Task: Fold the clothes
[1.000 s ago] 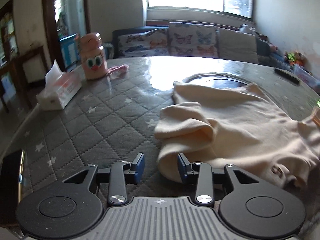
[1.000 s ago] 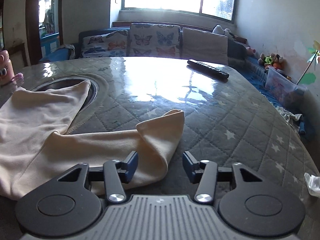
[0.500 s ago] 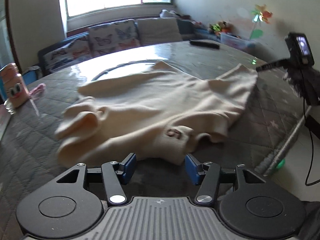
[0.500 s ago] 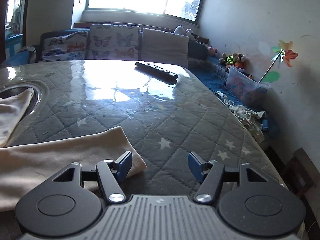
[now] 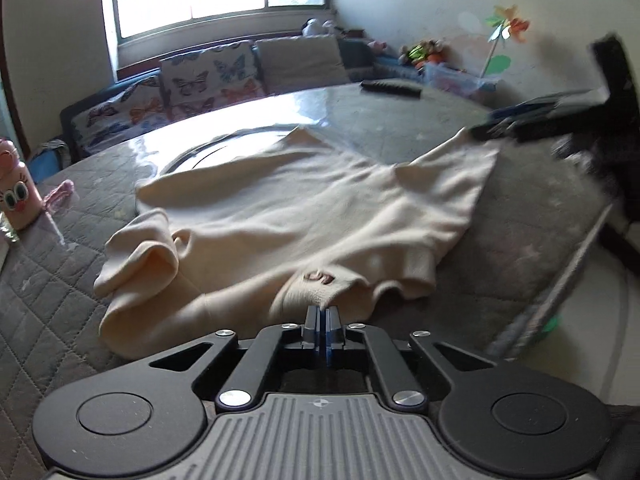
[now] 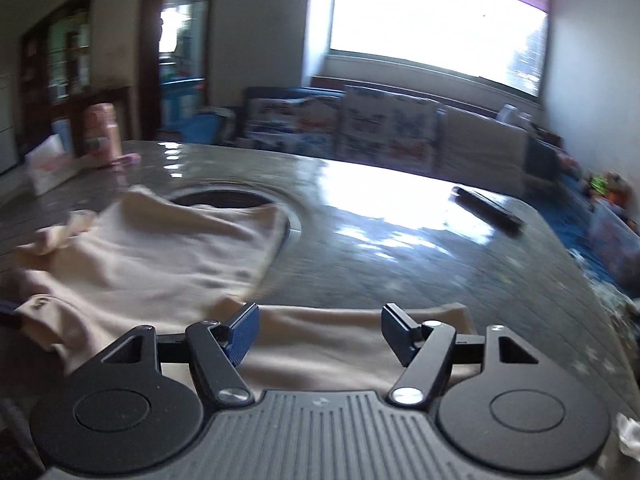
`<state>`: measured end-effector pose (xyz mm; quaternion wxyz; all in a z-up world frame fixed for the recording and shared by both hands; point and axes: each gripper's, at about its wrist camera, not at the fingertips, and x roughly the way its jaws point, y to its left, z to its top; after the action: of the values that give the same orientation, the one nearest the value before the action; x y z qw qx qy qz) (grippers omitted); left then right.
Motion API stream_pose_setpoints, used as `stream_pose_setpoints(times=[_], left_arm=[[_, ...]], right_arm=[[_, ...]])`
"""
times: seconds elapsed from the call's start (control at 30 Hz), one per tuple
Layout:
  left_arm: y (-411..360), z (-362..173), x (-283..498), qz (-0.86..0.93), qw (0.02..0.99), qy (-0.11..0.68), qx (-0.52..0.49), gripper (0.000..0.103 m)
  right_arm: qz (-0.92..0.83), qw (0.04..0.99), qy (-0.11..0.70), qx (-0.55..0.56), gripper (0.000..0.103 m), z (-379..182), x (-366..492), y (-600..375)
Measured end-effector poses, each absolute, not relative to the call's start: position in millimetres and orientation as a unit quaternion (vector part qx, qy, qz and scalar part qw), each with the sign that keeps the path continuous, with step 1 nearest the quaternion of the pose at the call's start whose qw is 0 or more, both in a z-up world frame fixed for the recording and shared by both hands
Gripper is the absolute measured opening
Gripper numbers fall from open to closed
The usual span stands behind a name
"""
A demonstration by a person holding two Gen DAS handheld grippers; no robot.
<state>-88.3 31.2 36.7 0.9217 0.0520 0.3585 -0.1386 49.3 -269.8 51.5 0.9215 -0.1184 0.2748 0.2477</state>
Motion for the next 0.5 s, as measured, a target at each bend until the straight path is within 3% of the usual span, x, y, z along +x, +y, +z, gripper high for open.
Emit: stream_pose_setpoints(times=[0.13,0.3,0.4,0.43,0.47,0.5], left_arm=[[36,40,-98,-0.141,0.920,0.361,0.061,0.001],[47,35,-97,-0.112,0.922,0.366,0.061,0.006],[58,37,-88,-0.076,0.931,0.353,0.057,0.022],[62,37,-84,-0.062,0.933,0.349,0.052,0.038],[67,38,-79,-0.047,0.936,0.346,0.045,0.046],[74,38,-74,-0.033,0.938,0.344,0.034,0.047]], right_arm=[[0.318,0.900,0.263,-0.144,0.076,50,37,-231],[0.382,0.865,0.262,-0.192,0.076,28,26,-183],[0.399,0.853,0.269,-0.204,0.076,16,28,-166],[0.405,0.847,0.272,-0.210,0.076,9,28,-162],[0.407,0.845,0.274,-0.214,0.076,5,28,-160],[0.409,0.842,0.279,-0.213,0.076,3,29,-159]])
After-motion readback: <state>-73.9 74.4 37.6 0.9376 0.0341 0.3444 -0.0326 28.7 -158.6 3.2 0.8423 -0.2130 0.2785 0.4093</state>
